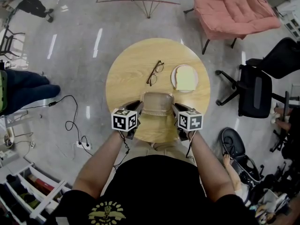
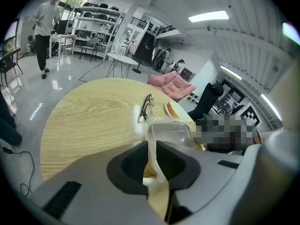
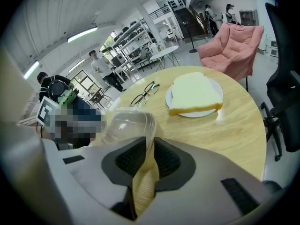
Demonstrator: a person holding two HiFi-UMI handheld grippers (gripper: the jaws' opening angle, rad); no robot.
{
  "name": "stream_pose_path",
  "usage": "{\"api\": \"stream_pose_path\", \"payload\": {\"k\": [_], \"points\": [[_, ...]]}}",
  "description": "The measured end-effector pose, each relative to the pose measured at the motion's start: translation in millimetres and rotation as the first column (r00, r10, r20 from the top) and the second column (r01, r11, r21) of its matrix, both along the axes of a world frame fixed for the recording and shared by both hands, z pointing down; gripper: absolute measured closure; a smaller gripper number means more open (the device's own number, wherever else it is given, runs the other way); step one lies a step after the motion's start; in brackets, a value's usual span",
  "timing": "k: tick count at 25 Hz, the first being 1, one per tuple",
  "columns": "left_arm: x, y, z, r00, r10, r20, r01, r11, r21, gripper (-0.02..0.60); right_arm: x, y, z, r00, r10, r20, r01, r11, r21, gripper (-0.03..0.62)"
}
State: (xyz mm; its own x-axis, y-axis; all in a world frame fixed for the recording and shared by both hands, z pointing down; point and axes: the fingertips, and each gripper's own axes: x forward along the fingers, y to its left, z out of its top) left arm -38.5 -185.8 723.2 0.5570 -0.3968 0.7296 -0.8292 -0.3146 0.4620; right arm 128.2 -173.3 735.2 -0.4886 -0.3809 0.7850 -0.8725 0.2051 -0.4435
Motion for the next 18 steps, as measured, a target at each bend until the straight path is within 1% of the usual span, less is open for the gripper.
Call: {"api": "stream_pose_path", "payload": {"k": [4,10,12,16,18], "points": [[-0.6,1.6,-4.4,1.000,-0.009,-0.010,0.009,1.000,0.009,0.523,-2.1,2.3,-8.4,0.999,0.013,0.042,-0.013,1.000,0.013,0.516],[0.1,3.1,-11.7,1.000,-0.017,-0.026,0.017,0.999,0.027,0.538,-4.1,2.6,-10.4,0.996,0.020,0.083,-0.021,1.000,0.014,0.457],[-2.8,3.0,-11.8,1.000,-0.022,-0.023,0.022,0.999,0.031,0.561,-5.9,2.6,-8.6,0.996,0.019,0.087,-0.020,1.000,0.012,0.451],[-6.2,4.0,-7.2,1.000,-0.024,-0.015,0.024,1.000,0.016,0.565,-8.5,3.7,-5.7,0.997,0.013,0.082,-0.013,1.000,0.002,0.451],[-6.8,2.9,-7.0,0.999,-0.031,-0.022,0.031,0.999,0.008,0.566,-8.6,3.8,-6.1,0.997,0.011,0.079,-0.011,1.000,0.000,0.451]]}}
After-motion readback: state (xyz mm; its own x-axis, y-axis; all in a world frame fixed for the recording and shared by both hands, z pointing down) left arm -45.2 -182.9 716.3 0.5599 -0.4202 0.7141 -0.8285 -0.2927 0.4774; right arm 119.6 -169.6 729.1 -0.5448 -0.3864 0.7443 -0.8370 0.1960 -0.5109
